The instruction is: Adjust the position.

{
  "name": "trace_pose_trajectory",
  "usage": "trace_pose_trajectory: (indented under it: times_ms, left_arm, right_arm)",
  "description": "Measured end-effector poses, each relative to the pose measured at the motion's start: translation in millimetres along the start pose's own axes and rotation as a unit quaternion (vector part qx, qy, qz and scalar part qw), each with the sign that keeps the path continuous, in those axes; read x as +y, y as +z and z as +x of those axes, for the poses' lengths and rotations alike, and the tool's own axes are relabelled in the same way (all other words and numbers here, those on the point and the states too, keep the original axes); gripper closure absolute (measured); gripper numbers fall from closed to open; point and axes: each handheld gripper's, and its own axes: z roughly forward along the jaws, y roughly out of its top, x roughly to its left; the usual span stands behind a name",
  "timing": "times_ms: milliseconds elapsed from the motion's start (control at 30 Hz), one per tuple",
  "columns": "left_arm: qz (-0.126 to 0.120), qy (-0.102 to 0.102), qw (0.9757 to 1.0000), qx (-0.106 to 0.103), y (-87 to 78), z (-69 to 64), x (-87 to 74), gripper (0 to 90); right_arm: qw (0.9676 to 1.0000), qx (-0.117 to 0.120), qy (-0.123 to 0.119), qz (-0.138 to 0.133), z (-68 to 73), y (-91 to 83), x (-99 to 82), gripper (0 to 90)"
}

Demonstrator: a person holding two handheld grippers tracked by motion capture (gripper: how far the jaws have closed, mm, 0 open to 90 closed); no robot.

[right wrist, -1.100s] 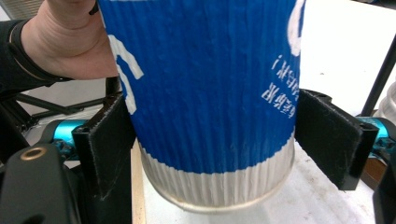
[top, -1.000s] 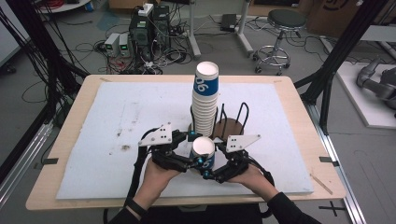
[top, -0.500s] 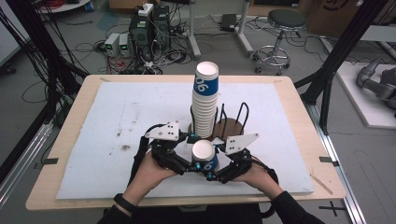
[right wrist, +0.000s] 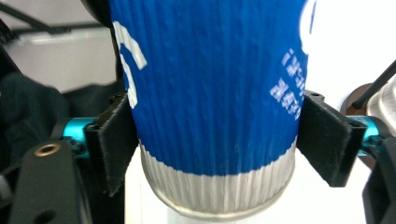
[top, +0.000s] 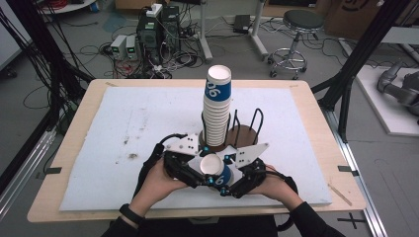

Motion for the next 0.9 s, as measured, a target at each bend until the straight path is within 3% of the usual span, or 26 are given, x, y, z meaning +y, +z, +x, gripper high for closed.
trace_pose_trajectory:
  times_ms: [67, 133, 267, 400, 500, 600, 733, 800, 900]
  left_arm:
    - [-0.033, -0.003, 0.9995, 0.000, -4.7, 1.9, -3.1, 29.3]
    - [-0.076, -0.019, 0.9969, -0.004, -9.2, 4.6, -6.9, 29.5]
    - [-0.146, -0.035, 0.9887, -0.002, -16.6, 8.0, -13.0, 29.9]
    - [-0.183, -0.043, 0.9821, 0.001, -18.5, 8.1, -14.8, 30.1]
    - [-0.194, -0.046, 0.9800, -0.003, -17.4, 8.0, -15.6, 30.1]
    - [-0.187, -0.043, 0.9814, -0.003, -17.0, 8.2, -15.3, 29.8]
    - [-0.143, -0.044, 0.9888, -0.009, -18.2, 8.7, -11.2, 29.1]
    - [-0.107, -0.047, 0.9930, -0.013, -18.1, 8.6, -8.4, 27.2]
    - [-0.056, -0.032, 0.9979, -0.004, -17.2, 6.3, -5.0, 27.5]
  right_arm:
    - [0.9995, 0.004, 0.011, -0.030, -3.0, -5.3, -1.8, 16.8]
    - [0.9968, 0.006, 0.023, -0.076, -7.0, -13.4, -4.5, 16.4]
    - [0.9912, 0.005, 0.046, -0.124, -10.6, -24.3, -7.8, 15.5]
    - [0.9879, -0.004, 0.056, -0.144, -9.5, -24.3, -8.4, 15.5]
    - [0.9858, -0.004, 0.062, -0.156, -8.4, -22.2, -6.8, 15.5]
    - [0.9866, 0.000, 0.061, -0.151, -9.0, -22.3, -6.6, 17.5]
    - [0.9895, 0.005, 0.051, -0.135, -10.5, -24.8, -7.4, 19.8]
    - [0.9913, 0.005, 0.040, -0.125, -10.6, -26.4, -5.8, 20.6]
    - [0.9941, 0.002, 0.023, -0.106, -9.3, -29.4, -2.6, 22.1]
